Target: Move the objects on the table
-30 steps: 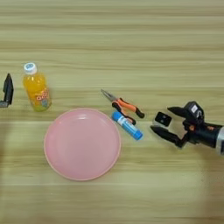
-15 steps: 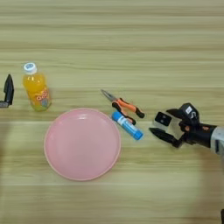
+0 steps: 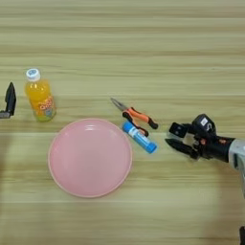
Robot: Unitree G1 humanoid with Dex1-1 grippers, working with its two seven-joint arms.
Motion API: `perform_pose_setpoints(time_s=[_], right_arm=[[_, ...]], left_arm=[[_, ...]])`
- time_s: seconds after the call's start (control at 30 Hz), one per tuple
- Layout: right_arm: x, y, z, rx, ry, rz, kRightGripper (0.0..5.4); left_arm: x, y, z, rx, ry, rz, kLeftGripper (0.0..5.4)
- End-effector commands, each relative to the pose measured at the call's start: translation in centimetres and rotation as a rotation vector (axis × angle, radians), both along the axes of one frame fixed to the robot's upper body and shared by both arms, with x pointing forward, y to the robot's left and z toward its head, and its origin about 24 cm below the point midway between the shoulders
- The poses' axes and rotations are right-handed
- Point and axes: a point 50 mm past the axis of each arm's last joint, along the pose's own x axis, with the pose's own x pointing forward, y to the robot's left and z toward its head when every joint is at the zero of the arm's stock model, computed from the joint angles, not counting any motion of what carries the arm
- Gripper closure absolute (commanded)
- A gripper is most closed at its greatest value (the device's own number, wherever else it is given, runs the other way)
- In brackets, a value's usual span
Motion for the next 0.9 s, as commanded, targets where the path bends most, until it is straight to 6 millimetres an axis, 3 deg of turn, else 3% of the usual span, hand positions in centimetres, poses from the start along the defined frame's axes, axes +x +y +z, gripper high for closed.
perform_pose_setpoints(time_s=[0.03,0.2,0.5,0.9], right_arm=[[0.2,0.2,0.0,-0.005,0.002,0.011,2.37],[0.2,0.2,0.0,-0.004,-0.001,0.008,2.92],[0.4,0.2,1.1,0.008,-0.057,0.021,2.93],[0.5,1.0,4.0,0.040,-0.181,0.087,2.93]], left_arm=[[0.1,0.2,0.2,0.018,-0.001,-0.004,0.00],[0.1,0.2,0.3,0.018,-0.004,-0.005,0.00],[0.1,0.0,0.3,0.022,-0.010,-0.007,0.00],[-0.1,-0.2,0.4,0.025,-0.020,-0.015,0.00]])
